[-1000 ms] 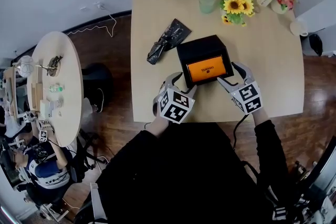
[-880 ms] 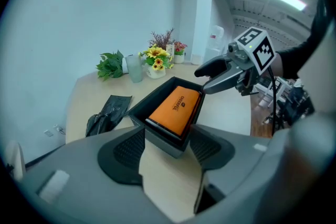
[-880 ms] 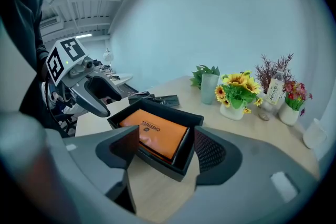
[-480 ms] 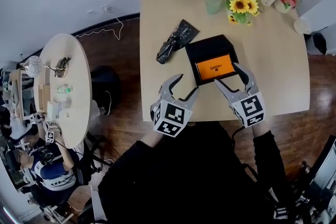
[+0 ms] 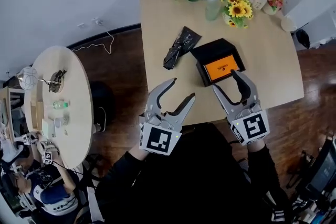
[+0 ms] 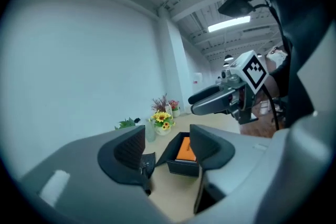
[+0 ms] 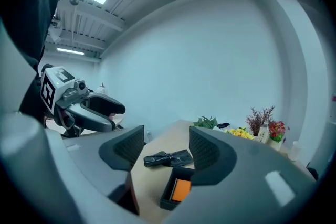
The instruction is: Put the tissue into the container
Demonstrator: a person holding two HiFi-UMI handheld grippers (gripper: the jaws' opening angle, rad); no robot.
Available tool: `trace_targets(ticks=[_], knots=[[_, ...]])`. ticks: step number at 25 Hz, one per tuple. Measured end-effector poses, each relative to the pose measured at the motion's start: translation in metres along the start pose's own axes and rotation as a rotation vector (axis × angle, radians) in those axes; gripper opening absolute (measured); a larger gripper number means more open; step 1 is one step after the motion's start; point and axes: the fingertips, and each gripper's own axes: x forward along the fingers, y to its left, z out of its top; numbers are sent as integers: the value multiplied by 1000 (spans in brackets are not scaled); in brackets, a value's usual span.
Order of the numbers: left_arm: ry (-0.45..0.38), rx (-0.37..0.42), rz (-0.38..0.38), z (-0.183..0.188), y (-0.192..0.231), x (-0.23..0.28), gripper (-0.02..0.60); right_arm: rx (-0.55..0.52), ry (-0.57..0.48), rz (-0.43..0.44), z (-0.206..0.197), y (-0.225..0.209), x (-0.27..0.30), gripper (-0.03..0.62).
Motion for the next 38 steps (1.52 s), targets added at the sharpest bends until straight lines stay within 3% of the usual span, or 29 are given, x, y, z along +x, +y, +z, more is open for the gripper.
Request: trace_targets(ticks=[3, 11, 17, 24, 38], knots=[[-67, 30, -19, 3, 20, -33, 252, -27, -14, -48, 15, 33, 1, 267], [-140, -46, -89, -5, 41, -67, 250, -79, -63, -153, 45, 77, -2, 244], [-185, -67, -46, 15, 42, -65, 249, -90, -101, -146, 62, 67, -10, 238], [-215, -145, 14, 32, 33, -54, 247, -44, -189, -171, 76, 37, -28, 239], [-150, -94, 51, 42, -2, -41, 244, -30, -243, -128, 68, 22, -54, 215]])
